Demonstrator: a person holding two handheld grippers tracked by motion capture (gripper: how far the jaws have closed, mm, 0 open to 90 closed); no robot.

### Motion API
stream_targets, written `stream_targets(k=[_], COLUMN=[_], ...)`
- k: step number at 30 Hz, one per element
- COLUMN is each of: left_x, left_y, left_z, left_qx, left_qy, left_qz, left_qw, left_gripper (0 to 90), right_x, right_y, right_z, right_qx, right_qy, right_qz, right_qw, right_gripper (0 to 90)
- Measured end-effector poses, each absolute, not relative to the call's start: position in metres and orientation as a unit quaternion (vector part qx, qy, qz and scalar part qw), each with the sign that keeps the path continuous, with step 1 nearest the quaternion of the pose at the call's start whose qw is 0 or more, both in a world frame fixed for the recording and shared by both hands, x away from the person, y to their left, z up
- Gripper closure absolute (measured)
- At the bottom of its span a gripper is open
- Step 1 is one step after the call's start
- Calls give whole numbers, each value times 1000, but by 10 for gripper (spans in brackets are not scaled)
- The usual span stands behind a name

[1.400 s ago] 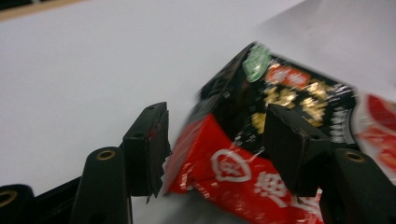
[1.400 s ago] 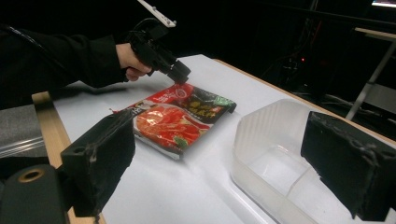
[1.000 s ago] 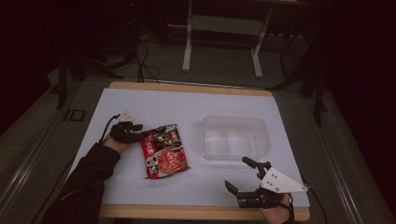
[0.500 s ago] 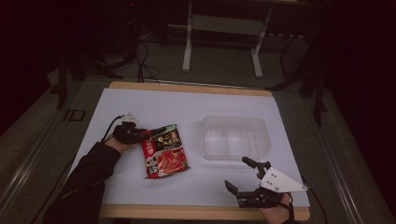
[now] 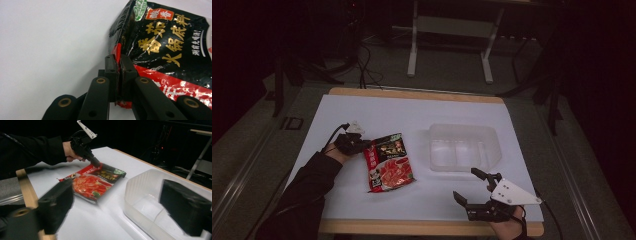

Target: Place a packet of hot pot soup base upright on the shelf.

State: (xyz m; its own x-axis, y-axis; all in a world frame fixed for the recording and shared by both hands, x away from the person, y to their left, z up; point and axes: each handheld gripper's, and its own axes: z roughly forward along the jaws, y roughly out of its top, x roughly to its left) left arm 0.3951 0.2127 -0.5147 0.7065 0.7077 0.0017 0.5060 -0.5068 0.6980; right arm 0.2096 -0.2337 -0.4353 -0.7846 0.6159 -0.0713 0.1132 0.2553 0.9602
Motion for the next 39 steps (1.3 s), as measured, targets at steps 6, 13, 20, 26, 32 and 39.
stream_targets(k=[6,13,20,26,32,39], left_x=[388,374,363,352,343,334], left_y=[219,218,215,212,206,200], left_z=[-502,-479,-463,-450,-438,-426], left_qx=[847,842,838,839,837,833], left_qy=[353,338,324,304,292,278], left_qz=[145,163,173,184,193,194], left_qw=[369,386,403,412,422,436], left_gripper=[880,880,880,882,882,882], right_x=[210,208,209,208,207,207], right_y=[-235,-235,-236,-236,-237,-238], right_z=[-434,-432,-433,-432,-431,-430], right_qx=[243,244,244,245,243,243], right_qy=[757,750,752,752,750,750], right_qz=[564,570,568,567,569,567], right_qw=[225,229,227,231,236,239], right_gripper=[137,134,133,133,134,134])
